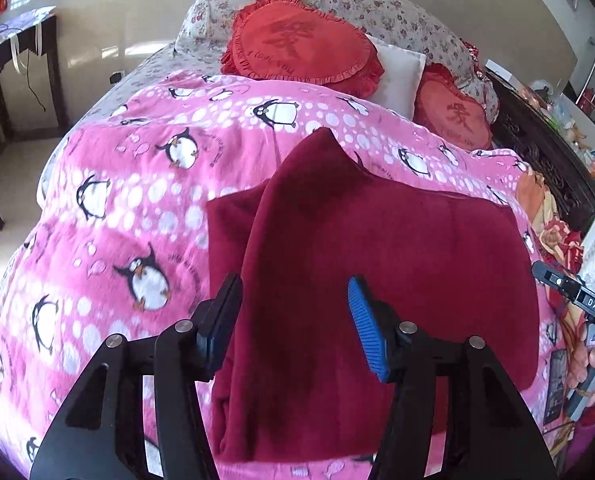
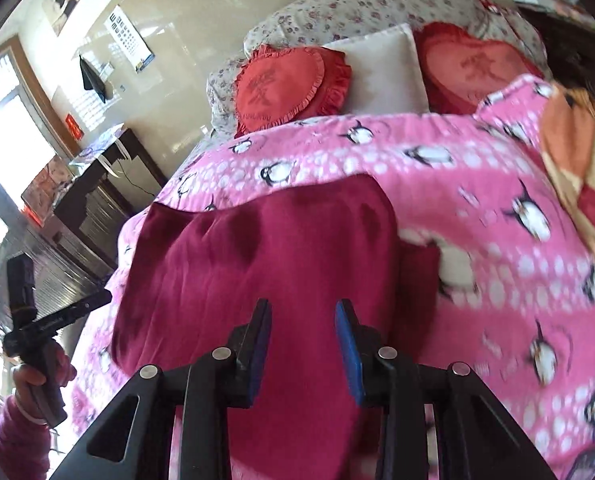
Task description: Fold small clothes
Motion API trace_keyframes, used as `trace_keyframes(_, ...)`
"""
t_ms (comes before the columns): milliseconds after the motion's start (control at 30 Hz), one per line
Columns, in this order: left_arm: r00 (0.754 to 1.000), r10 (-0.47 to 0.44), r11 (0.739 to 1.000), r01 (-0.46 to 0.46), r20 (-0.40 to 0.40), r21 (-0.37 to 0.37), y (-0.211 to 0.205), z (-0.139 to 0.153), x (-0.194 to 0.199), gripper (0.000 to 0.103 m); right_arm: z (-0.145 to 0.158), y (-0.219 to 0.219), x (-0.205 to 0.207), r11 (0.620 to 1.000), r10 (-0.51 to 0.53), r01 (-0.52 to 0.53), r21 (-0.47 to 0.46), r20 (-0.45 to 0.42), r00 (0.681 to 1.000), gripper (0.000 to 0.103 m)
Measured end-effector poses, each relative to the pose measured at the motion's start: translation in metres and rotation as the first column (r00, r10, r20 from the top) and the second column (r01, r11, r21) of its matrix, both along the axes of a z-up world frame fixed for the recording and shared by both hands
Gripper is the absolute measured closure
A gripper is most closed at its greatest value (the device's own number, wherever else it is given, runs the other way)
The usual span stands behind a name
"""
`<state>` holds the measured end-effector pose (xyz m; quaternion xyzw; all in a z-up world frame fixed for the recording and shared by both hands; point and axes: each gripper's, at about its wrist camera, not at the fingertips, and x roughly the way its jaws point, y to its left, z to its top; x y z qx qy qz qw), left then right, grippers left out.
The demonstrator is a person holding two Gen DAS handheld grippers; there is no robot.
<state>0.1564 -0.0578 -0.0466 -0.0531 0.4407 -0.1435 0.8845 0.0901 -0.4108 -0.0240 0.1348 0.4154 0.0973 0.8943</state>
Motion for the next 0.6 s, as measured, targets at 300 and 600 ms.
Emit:
trace_keyframes(300,0.997,0.080,0.995,-0.079,-0.017,0.058,-0.024,-0.025,0.068,0.048,-0.015,-0.009,0.057,0.990,-0.071,0.072,-0.118,0.009,0.997,0.072)
trace_keyframes(600,0.990,0.101,0.995,-0.098,-0.100,0.034,-0.013,-0.045,0.092,0.047,-0.032,-0.027,0.075,0.993,-0.114,0.112,-0.044,-0.043,0.993,0.072)
